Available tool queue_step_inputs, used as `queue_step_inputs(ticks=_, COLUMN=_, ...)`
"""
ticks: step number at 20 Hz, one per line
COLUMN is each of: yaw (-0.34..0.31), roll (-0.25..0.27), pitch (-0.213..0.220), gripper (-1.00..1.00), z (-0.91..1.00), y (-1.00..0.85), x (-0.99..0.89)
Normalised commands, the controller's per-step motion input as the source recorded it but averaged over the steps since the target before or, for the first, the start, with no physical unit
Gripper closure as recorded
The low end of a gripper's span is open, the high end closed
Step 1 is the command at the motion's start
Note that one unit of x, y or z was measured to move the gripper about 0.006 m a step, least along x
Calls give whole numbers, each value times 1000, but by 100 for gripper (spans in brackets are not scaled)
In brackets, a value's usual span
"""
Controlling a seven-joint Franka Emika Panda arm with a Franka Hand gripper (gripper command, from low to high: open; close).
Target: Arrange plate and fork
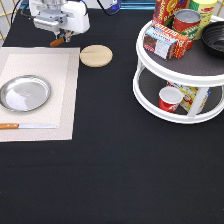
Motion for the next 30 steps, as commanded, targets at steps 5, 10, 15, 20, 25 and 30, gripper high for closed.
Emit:
queue_step_inputs(ticks=5, yaw=-186, roll=4, pitch=-135, gripper=100, z=-93, y=-429, x=0)
queue_step_inputs(ticks=10, yaw=-131, roll=5, pitch=-95, gripper=100, z=-34, y=-595, x=0)
queue_step_inputs(ticks=15, yaw=-73, roll=75, pitch=-62, gripper=100, z=-32, y=-705, x=0)
queue_step_inputs(ticks=20, yaw=-71, roll=153, pitch=-23, gripper=100, z=-42, y=-655, x=-6)
queue_step_inputs(ticks=25, yaw=-105, roll=219, pitch=-7, gripper=100, z=-242, y=-512, x=-57)
queue_step_inputs(ticks=30, yaw=-178, roll=205, pitch=0, gripper=100, z=-460, y=-341, x=-219)
